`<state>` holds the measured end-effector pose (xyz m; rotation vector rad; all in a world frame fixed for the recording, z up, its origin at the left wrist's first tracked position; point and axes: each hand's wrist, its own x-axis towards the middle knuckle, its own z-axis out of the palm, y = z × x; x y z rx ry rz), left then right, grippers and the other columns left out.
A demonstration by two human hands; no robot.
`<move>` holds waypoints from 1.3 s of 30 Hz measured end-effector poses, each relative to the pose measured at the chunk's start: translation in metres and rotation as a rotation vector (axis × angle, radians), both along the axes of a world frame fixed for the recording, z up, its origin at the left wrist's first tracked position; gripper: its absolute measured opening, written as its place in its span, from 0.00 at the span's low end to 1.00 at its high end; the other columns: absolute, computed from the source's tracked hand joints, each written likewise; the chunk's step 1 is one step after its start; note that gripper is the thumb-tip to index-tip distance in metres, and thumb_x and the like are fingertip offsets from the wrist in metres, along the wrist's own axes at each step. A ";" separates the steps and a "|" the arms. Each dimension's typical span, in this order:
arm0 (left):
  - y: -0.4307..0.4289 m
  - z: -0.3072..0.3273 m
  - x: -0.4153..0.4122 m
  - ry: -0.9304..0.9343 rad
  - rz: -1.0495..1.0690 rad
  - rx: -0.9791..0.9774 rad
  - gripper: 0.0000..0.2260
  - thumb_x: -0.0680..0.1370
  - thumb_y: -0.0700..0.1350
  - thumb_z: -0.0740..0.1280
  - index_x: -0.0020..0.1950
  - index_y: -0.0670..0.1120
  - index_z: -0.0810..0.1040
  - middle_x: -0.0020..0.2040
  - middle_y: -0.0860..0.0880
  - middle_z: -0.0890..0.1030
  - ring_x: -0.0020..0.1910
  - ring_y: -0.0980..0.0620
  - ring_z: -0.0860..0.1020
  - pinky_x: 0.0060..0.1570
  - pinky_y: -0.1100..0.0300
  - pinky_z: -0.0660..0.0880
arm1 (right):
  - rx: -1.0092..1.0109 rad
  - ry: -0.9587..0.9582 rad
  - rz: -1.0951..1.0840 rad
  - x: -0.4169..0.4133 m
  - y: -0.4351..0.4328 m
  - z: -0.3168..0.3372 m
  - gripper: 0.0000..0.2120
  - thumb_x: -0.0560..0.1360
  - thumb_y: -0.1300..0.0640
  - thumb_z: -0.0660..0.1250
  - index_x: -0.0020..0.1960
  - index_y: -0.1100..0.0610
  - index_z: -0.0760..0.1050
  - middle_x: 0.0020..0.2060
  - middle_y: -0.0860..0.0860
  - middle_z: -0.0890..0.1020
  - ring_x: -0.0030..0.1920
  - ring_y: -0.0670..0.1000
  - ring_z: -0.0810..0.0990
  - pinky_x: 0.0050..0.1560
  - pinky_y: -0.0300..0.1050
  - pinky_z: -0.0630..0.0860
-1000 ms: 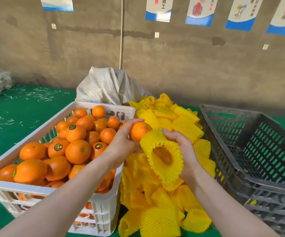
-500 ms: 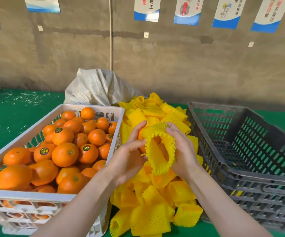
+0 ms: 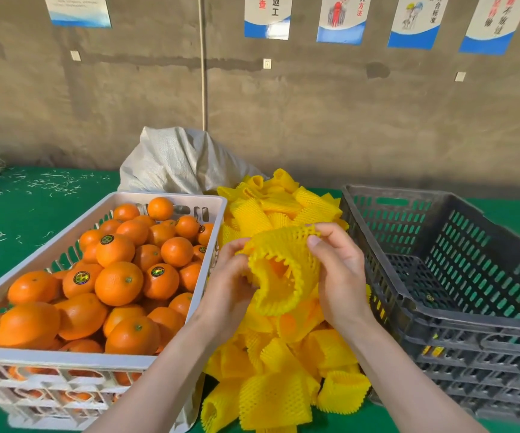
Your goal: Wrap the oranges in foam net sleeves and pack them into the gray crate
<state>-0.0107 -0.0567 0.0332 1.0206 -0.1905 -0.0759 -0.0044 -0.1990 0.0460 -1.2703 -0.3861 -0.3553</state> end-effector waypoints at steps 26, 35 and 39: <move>-0.027 0.003 0.015 0.234 0.174 -0.065 0.08 0.80 0.48 0.63 0.44 0.49 0.78 0.33 0.48 0.84 0.31 0.52 0.83 0.26 0.60 0.77 | -0.217 -0.024 -0.373 -0.006 0.001 -0.005 0.05 0.79 0.61 0.60 0.52 0.54 0.72 0.42 0.43 0.77 0.39 0.36 0.75 0.38 0.36 0.73; -0.024 0.009 0.016 0.218 0.347 0.154 0.23 0.79 0.62 0.56 0.35 0.50 0.81 0.32 0.49 0.83 0.31 0.51 0.82 0.29 0.58 0.78 | -0.471 -0.098 0.042 -0.016 0.000 -0.024 0.33 0.70 0.39 0.68 0.70 0.46 0.60 0.67 0.44 0.70 0.68 0.46 0.69 0.66 0.48 0.71; -0.026 0.008 0.009 0.038 0.357 0.243 0.18 0.72 0.63 0.62 0.46 0.50 0.82 0.40 0.46 0.83 0.45 0.46 0.82 0.42 0.48 0.81 | -0.385 -0.054 -0.001 -0.011 -0.002 -0.026 0.35 0.68 0.47 0.71 0.70 0.49 0.60 0.66 0.46 0.72 0.66 0.46 0.72 0.64 0.52 0.73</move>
